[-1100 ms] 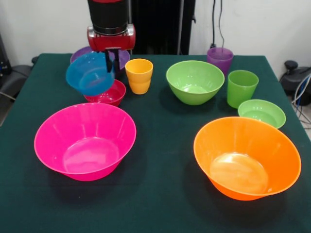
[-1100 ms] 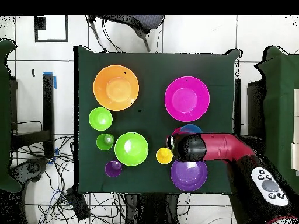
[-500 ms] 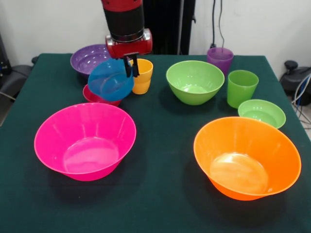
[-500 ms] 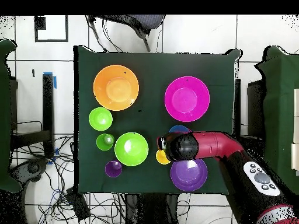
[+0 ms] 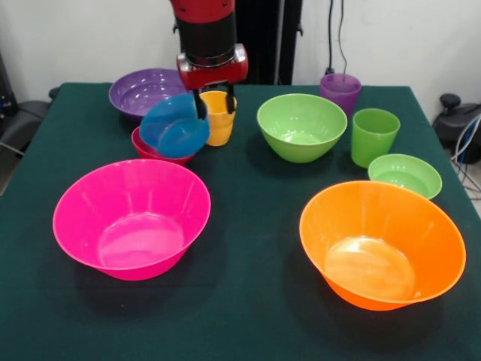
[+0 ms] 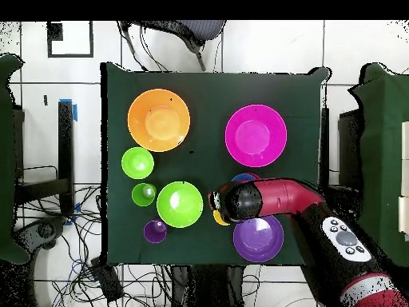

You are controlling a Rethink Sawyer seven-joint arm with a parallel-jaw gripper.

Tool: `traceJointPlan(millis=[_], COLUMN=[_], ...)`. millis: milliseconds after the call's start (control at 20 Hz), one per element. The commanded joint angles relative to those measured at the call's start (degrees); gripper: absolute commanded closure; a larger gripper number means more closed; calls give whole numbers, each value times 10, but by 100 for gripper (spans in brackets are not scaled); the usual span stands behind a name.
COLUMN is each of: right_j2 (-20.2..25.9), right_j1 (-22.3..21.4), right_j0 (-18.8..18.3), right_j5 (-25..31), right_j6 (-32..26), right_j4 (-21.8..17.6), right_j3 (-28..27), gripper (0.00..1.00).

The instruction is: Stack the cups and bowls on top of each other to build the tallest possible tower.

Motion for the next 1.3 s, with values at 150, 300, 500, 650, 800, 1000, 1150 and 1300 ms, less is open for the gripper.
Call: traceJointPlan(millis=[150, 300, 500, 650, 800, 1000, 1150, 1300], right_j2=[-7, -5, -3, 5, 13, 11, 17, 26], right_j1=[7, 6, 3, 1, -19, -38, -69, -90], right_j0=[37, 39, 36, 31, 32, 43, 44, 46], right_j5=[89, 95, 100, 94, 98, 101, 108, 125], right_j6=[-75, -70, -71, -76, -79, -76, -81, -90], right_j4=[-61, -64, -66, -66, -60, -65, -59, -45], right_j3=[-13, -15, -13, -14, -14, -23, -15, -18], gripper=[0, 0, 0, 0, 0, 0, 0, 0])
